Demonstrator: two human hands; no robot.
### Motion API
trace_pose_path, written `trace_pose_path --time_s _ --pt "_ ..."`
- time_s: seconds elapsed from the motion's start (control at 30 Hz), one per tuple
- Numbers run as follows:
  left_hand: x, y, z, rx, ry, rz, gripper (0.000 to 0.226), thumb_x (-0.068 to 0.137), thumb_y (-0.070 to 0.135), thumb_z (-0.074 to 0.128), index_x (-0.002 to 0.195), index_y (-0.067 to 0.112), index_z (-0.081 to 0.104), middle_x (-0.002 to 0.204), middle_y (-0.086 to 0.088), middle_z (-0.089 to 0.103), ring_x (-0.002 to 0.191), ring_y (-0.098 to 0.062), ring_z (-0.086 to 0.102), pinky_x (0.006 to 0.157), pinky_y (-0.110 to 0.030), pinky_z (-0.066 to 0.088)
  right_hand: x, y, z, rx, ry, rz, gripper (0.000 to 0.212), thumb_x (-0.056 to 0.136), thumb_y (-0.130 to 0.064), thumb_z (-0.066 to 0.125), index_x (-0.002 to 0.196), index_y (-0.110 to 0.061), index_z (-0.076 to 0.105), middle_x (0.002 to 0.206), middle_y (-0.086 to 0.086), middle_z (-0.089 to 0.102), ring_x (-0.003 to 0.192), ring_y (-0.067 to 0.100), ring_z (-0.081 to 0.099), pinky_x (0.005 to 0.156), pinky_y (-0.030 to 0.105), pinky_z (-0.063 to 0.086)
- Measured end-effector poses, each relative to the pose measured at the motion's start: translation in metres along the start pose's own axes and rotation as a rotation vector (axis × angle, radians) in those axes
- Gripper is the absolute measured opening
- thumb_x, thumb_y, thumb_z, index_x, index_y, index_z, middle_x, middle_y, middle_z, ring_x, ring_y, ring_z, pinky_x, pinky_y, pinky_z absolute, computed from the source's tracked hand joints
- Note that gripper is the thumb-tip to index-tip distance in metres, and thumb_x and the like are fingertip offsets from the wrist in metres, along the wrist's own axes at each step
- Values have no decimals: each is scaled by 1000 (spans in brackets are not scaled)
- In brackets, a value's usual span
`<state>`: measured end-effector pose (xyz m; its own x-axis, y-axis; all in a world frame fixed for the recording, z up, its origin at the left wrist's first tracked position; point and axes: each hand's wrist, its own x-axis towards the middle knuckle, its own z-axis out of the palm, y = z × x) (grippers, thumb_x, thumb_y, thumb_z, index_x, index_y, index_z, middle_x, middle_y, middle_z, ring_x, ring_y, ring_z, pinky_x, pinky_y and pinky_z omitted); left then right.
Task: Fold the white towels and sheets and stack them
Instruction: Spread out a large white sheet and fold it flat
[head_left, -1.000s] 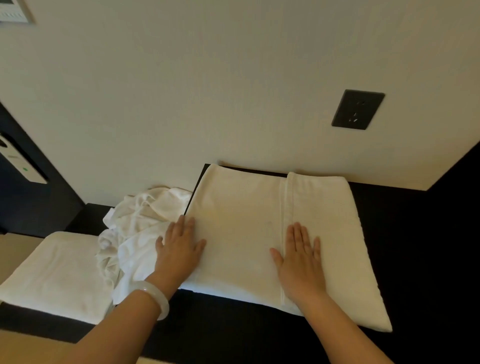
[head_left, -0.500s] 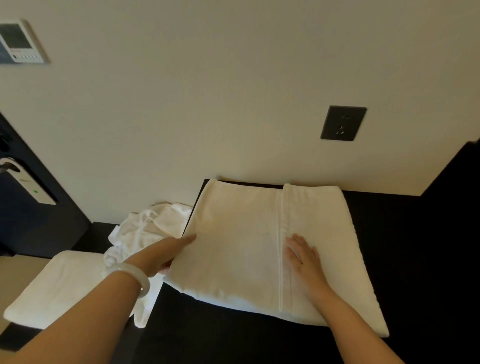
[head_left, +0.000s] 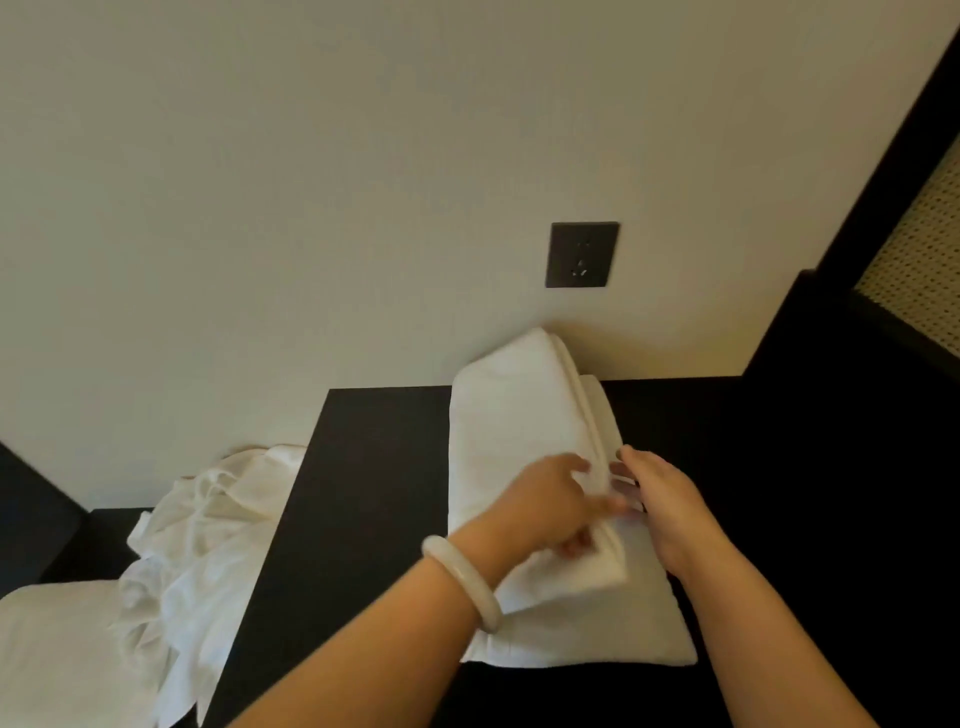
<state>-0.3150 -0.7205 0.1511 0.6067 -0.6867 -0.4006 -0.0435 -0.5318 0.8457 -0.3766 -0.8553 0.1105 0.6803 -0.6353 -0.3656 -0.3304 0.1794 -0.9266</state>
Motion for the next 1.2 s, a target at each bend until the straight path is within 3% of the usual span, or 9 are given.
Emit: trace_pose_path --time_s 0.1,0.23,0.43,0.67,0.77,0.87,0.93,1.03,1.2 --pt "13 -21 18 293 24 78 55 98 42 55 146 20 42 123 -3 65 106 -16 63 90 -25 48 8 13 -15 -262 48 -4 39 100 -34 52 134 -15 52 118 4 61 100 18 58 83 37 50" --pt "24 -81 -9 918 197 331 53 104 38 35 154 23 28 161 3 23 149 -20 19 120 -33 13 16 26 -1 -471 11 -53 49 99 -27 54 143 -10 43 130 11 56 114 28 57 96 40 48" --pt "20 -124 5 964 184 359 62 95 60 -7 151 36 -21 160 15 -26 141 -4 -35 121 -38 -16 27 40 26 -759 -8 -121 65 105 -30 40 159 -19 5 165 4 13 148 26 22 119 41 24" --pt "-12 -106 67 805 271 -121 77 88 69 -3 139 23 -39 140 -7 -55 126 -29 -54 105 -49 -35 51 23 41 -802 -554 -248 66 103 -27 42 157 -37 6 164 -10 12 148 12 19 120 35 18" --pt "-15 -86 76 788 122 -247 83 94 67 14 151 18 -22 150 -13 -43 139 -41 -37 111 -58 -21 63 5 49 -975 -768 -302 66 103 -17 44 156 -38 11 165 -11 9 151 9 7 124 38 8" --pt "-15 -66 40 924 302 -82 47 98 42 29 133 12 44 143 -15 37 115 -29 39 95 -43 32 63 -9 65 -1254 -679 -423 69 99 -1 41 158 -28 14 165 -4 12 152 17 3 123 39 1" --pt "-6 -64 5 965 469 48 35 99 32 35 123 13 53 129 -10 49 103 -23 44 88 -35 36 50 -11 77 -1356 -421 -496 70 96 1 45 157 -18 16 165 1 15 152 19 7 123 40 4" --pt "18 -80 -41 1031 423 93 54 105 33 29 154 11 22 162 -7 19 148 -27 16 119 -41 18 25 14 84 -1371 -100 -533 65 101 -14 43 158 -15 10 166 4 10 153 20 2 123 42 0" --pt "59 -106 -65 1113 177 186 54 104 48 14 156 33 6 165 7 8 152 -23 -3 120 -51 -6 15 60 67 -1386 -85 -478 62 104 -47 11 158 -19 3 166 2 7 153 17 0 123 42 -8"
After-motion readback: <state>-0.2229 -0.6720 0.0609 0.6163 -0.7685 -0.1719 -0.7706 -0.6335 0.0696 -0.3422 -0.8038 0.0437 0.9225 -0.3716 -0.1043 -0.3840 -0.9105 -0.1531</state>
